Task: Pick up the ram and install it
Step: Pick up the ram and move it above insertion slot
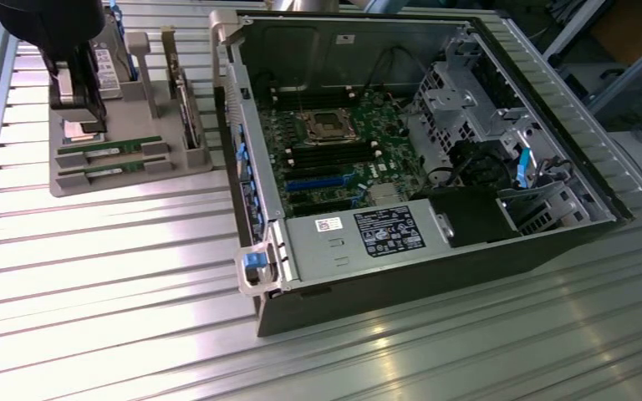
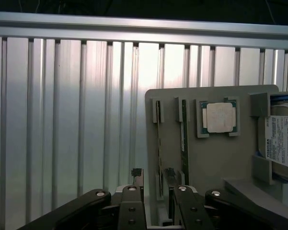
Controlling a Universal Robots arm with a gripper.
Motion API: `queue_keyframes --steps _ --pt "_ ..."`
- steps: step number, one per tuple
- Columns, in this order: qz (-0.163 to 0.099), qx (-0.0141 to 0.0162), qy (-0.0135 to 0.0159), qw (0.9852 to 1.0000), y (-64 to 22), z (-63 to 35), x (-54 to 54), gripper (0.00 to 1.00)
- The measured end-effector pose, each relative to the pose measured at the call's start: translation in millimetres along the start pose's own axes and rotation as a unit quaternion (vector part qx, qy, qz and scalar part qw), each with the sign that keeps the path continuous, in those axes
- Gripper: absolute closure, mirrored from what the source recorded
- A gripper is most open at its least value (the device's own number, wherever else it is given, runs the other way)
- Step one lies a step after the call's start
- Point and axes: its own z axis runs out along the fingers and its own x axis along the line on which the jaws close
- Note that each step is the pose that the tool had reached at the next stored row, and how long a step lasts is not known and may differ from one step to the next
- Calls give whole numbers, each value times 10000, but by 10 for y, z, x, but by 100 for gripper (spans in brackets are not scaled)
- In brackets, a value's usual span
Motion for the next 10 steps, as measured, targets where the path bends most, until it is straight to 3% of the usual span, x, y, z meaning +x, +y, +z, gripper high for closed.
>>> queue_keyframes --steps 10 --pt "-2 0 0 10000 -2 40 1 70"
